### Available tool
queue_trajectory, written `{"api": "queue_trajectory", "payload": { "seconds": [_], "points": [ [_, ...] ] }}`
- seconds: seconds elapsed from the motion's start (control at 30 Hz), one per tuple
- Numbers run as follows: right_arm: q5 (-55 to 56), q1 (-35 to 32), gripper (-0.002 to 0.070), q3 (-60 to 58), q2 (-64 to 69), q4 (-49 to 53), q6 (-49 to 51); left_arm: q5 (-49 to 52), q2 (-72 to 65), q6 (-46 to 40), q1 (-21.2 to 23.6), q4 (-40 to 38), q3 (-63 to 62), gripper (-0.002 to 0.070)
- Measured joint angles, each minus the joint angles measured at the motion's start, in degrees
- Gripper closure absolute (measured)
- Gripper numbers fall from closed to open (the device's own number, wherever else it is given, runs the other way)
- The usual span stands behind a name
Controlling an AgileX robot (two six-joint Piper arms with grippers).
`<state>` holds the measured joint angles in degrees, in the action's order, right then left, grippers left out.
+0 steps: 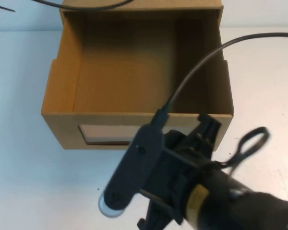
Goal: Open the shoe box
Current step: 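Pull the top drawer of the cardboard box fully open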
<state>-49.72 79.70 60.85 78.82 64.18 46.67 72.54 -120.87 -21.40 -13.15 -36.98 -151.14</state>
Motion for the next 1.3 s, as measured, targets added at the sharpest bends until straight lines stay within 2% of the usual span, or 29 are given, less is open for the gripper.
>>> {"api": "queue_trajectory", "payload": {
  "seconds": [0.13,0.33,0.5,0.6,0.73,0.9,1.03,1.13,1.3],
  "points": [
    [-2.1,2.8,0.0428,0.0,-5.0,-1.6,0.0,0.1,3.8,0.1,0.0,0.0,-0.3,0.0680],
    [-9.9,3.4,0.0541,2.5,-11.2,-2.3,0.1,0.2,9.1,1.5,0.0,3.7,-0.4,0.0680],
    [-18.5,-0.3,0.0626,9.0,-12.7,-2.3,-1.6,0.4,13.1,2.0,0.0,7.7,0.3,0.0680],
    [-19.8,-6.2,0.0671,11.9,-12.8,-2.7,-3.7,0.4,16.0,1.9,0.0,8.5,3.5,0.0680],
    [-18.7,-18.1,0.0685,13.2,-13.0,-5.3,-6.2,0.4,22.2,1.2,0.0,11.6,11.8,0.0680],
    [-8.7,-36.0,0.0687,13.3,-13.4,-19.5,-13.8,0.4,31.9,-0.1,0.0,16.7,26.7,0.0680],
    [-2.2,-47.4,0.0687,12.9,-13.6,-26.9,-18.2,-2.5,41.9,-0.4,0.0,19.7,41.7,0.0680],
    [0.9,-53.1,0.0689,11.5,-14.3,-30.0,-19.7,-8.6,50.3,-0.4,0.0,21.6,53.4,0.0680],
    [5.8,-56.8,0.0689,8.4,-16.3,-38.4,-23.8,-22.4,65.7,-0.3,0.0,23.1,74.7,0.0680]
  ]
}}
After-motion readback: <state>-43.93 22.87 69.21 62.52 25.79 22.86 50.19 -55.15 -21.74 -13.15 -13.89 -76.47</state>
